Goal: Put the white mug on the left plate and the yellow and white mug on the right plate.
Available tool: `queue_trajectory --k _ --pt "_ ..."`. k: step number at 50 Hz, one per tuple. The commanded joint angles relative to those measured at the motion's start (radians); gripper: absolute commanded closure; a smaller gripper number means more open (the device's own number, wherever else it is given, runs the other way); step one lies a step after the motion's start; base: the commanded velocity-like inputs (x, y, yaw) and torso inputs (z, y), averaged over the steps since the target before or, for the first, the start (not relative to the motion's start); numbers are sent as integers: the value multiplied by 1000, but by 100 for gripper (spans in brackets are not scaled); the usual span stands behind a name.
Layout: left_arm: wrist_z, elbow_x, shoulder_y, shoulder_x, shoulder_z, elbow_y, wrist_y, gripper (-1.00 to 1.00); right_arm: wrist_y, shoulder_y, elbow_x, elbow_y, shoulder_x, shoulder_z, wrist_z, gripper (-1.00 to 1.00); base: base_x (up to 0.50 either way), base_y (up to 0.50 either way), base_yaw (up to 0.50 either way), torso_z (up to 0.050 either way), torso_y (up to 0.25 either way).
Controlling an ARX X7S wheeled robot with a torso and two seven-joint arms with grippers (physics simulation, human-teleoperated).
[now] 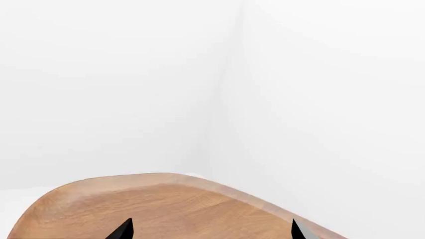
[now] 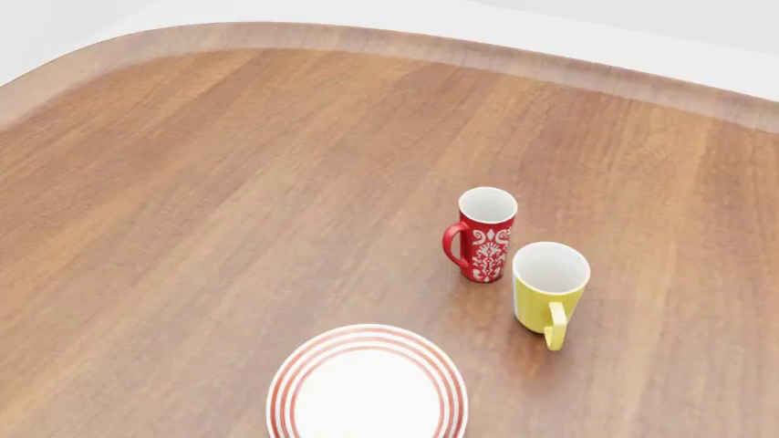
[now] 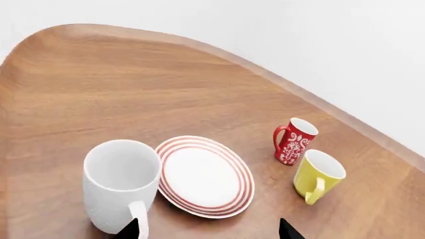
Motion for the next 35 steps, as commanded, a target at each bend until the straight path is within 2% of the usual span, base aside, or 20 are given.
queue_trajectory --k 1,7,14,18,23,35 --pt "-7 -6 8 -3 -2 4 5 -100 -12 -15 -19 -6 48 -66 -54 -100 0 0 0 0 0" --pt "-16 -8 3 -5 3 9 -1 -100 -14 19 19 23 51 -73 -90 -100 0 0 0 0 0" --pt "-11 -2 8 -4 10 2 13 -100 14 136 170 81 50 -37 -181 -100 0 0 0 0 0" --pt "-5 4 8 -5 20 -3 19 -100 -23 193 181 127 70 -45 -245 -100 0 0 0 0 0" --pt "-11 0 2 -12 22 1 10 -100 34 266 207 161 77 -59 -267 -100 0 0 0 0 0" --pt "-8 11 23 -12 27 1 31 -100 40 326 244 199 103 -84 -347 -100 0 0 0 0 0"
